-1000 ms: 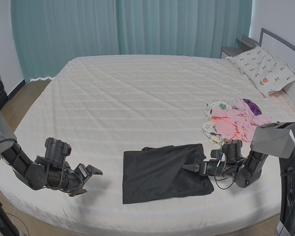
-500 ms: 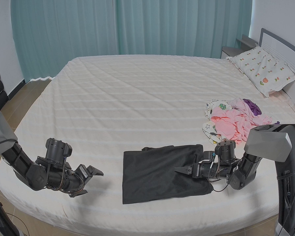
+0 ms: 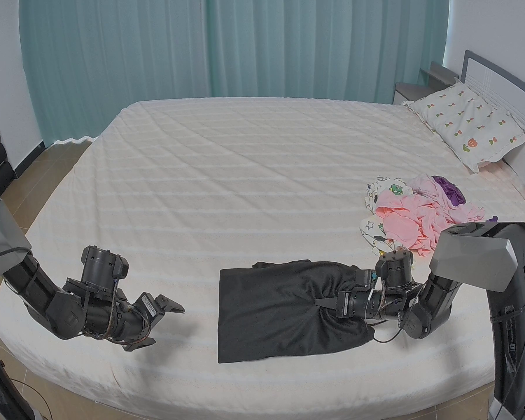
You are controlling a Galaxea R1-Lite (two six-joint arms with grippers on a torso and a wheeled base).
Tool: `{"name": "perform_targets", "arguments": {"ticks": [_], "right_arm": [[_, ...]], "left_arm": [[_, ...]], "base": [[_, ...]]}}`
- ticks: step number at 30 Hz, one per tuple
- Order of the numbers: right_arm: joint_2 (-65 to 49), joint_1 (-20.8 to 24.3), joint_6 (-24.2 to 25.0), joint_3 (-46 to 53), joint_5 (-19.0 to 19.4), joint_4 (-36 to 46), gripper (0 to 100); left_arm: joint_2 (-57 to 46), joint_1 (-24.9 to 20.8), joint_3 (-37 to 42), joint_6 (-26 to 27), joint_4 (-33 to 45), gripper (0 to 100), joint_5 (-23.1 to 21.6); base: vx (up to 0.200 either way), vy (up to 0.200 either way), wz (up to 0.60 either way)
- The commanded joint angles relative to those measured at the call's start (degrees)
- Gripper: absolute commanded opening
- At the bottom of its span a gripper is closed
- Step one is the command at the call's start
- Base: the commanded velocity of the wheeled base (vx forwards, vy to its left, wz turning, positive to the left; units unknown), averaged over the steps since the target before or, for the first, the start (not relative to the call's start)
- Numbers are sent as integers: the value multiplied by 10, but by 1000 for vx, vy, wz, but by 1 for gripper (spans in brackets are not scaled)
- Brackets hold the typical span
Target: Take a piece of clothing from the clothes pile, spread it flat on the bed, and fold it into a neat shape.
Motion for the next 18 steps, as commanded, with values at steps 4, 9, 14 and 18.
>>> {"name": "perform_targets", "arguments": {"ticks": [4,9,14,18], "right_arm": [[-24,1,30,26,0,-12,0],[-61,-5,58,58,-1,-14,0],[-71,-17,75,88,2,-14,0],[-75,-14,77,107,2,-20,0]], "left_arm": [[2,0,0,0,0,100,0],[1,0,1,0,0,100,-1],[0,0,1,0,0,100,0],[-2,0,2,0,0,100,0]], "base": [[0,0,0],[0,0,0],[0,0,0],[0,0,0]]}}
